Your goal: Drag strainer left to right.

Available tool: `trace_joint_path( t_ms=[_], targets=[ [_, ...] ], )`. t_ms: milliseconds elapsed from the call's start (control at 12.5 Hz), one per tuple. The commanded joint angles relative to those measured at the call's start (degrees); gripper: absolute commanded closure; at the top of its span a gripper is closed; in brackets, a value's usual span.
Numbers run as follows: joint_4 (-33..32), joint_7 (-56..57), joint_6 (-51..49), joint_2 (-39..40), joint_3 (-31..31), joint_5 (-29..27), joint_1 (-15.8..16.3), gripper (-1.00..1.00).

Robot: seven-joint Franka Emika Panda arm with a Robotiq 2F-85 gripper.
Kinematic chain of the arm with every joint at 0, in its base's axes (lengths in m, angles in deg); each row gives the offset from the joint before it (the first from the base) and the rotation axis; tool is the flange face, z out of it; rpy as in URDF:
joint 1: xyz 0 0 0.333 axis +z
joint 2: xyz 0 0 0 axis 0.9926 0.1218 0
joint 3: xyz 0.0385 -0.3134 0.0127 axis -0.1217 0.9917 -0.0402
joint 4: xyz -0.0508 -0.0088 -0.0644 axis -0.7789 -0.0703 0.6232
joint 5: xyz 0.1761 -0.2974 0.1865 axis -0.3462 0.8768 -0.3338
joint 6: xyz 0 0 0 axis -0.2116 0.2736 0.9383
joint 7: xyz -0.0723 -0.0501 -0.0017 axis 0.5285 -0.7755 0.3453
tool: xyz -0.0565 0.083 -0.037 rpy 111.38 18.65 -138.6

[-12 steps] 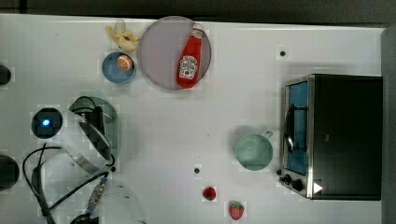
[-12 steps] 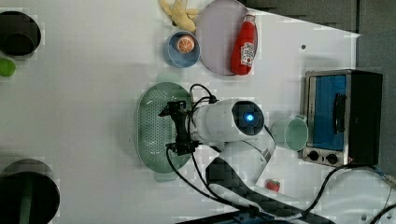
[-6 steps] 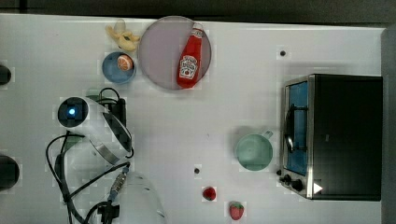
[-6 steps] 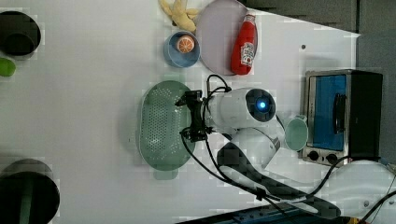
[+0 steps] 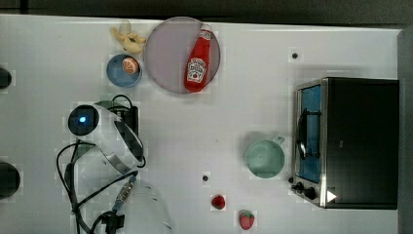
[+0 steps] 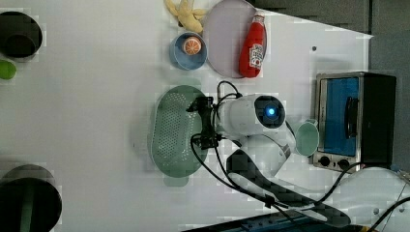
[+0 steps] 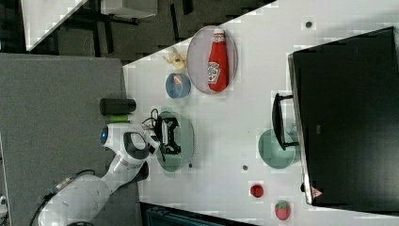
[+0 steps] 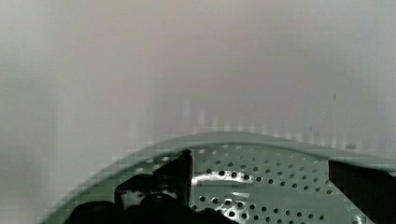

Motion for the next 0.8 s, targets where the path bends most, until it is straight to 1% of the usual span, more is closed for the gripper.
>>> trace_joint_path(
  t_ms=[80,800],
  targets=[
    [-1.1,-1.5,0.0,-3.2,-0.3,-0.2,-2.9,-1.0],
    [-6.6,4.1,1.2,-6.6,1.2,-0.2,-7.5,-1.0]
  ],
)
